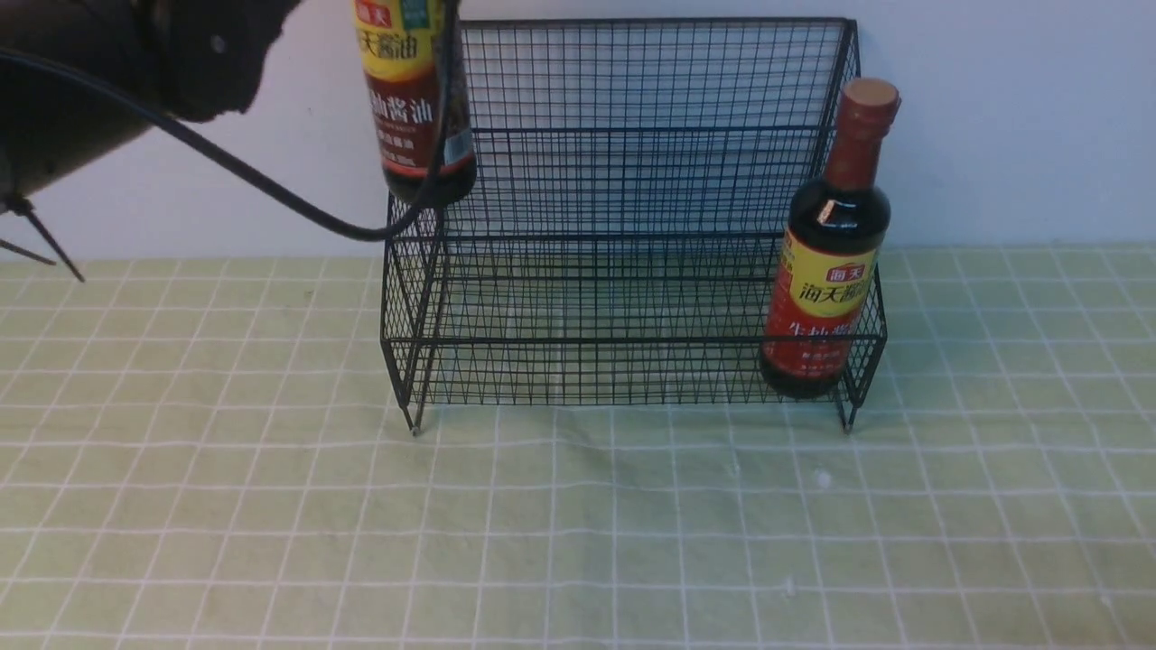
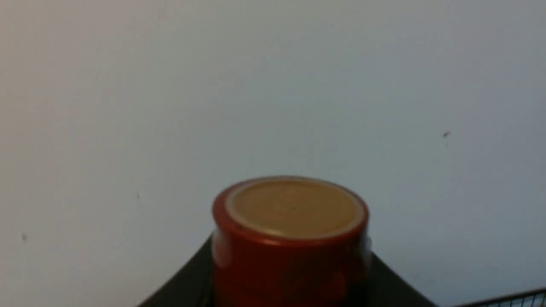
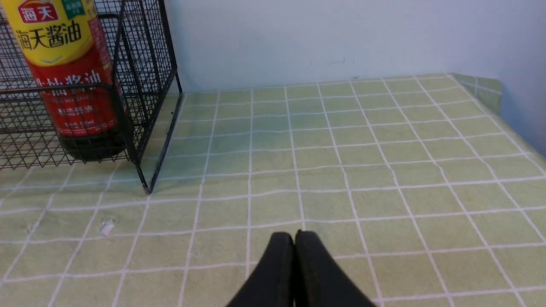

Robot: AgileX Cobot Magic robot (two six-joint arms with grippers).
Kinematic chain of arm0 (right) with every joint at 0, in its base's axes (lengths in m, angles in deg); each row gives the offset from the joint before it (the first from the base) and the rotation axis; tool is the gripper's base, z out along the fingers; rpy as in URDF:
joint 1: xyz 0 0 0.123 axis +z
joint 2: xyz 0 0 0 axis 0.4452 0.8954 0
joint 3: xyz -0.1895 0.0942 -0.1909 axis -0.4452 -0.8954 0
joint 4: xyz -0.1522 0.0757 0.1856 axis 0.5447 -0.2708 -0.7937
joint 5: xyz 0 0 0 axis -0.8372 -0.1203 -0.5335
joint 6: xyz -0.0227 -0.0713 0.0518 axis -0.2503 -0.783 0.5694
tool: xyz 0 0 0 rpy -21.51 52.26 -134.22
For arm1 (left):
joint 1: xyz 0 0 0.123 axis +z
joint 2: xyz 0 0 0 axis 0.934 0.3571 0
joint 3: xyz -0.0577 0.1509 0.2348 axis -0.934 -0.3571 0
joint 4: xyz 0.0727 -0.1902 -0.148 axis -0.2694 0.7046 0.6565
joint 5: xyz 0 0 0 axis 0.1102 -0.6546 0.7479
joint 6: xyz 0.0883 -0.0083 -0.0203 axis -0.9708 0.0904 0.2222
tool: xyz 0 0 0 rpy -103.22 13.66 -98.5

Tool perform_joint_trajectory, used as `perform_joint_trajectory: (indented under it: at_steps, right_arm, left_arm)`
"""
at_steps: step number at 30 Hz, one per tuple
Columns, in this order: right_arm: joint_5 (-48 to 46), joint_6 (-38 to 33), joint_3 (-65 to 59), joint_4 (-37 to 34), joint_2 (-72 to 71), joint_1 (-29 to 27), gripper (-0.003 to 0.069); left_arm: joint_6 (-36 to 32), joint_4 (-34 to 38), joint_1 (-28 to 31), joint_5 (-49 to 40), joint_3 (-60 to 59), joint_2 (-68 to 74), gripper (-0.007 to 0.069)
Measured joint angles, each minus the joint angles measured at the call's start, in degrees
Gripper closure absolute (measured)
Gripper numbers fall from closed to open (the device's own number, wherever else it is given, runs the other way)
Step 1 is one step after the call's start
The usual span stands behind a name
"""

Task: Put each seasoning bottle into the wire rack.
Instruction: Use the left arm to put the condiment bottle back on the shelf

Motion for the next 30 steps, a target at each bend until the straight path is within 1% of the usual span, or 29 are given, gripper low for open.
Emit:
perform_joint_trajectory:
  at_steps: [6, 7, 10, 12, 17, 20, 27, 29, 30]
  right_arm:
    - [0.00, -0.18, 0.00, 0.00, 0.00, 0.00, 0.0673]
    - [0.00, -0.19, 0.00, 0.00, 0.00, 0.00, 0.0673]
    - [0.00, -0.19, 0.00, 0.00, 0.00, 0.00, 0.0673]
    - [0.00, -0.19, 0.00, 0.00, 0.00, 0.00, 0.0673]
    - [0.00, -0.19, 0.00, 0.00, 0.00, 0.00, 0.0673]
    - [0.00, -0.19, 0.00, 0.00, 0.00, 0.00, 0.0673]
    - [0.00, -0.23, 0.00, 0.00, 0.00, 0.00, 0.0673]
    - [0.00, -0.23, 0.00, 0.00, 0.00, 0.00, 0.0673]
    - [0.00, -0.23, 0.00, 0.00, 0.00, 0.00, 0.0673]
  left_arm:
    - [2.14, -0.05, 0.00, -2.59, 0.00, 3.43, 0.0369]
    - [2.62, -0.12, 0.00, -5.51, 0.00, 3.72, 0.0369]
    - [3.17, -0.18, 0.00, -8.40, -0.16, 3.71, 0.0369]
    - [3.56, -0.36, 0.00, -12.94, -0.20, 3.78, 0.0369]
    - [3.56, -0.53, 0.00, -17.09, -0.20, 5.76, 0.0369]
    - [3.63, -0.78, 0.00, -18.52, -0.20, 7.36, 0.0369]
    - [3.94, -0.99, 0.00, -17.84, 0.07, 8.26, 0.0369]
    - [3.93, -0.99, 0.00, -17.90, 0.07, 8.26, 0.0365]
    - [3.93, -0.99, 0.00, -17.95, 0.07, 8.26, 0.0347]
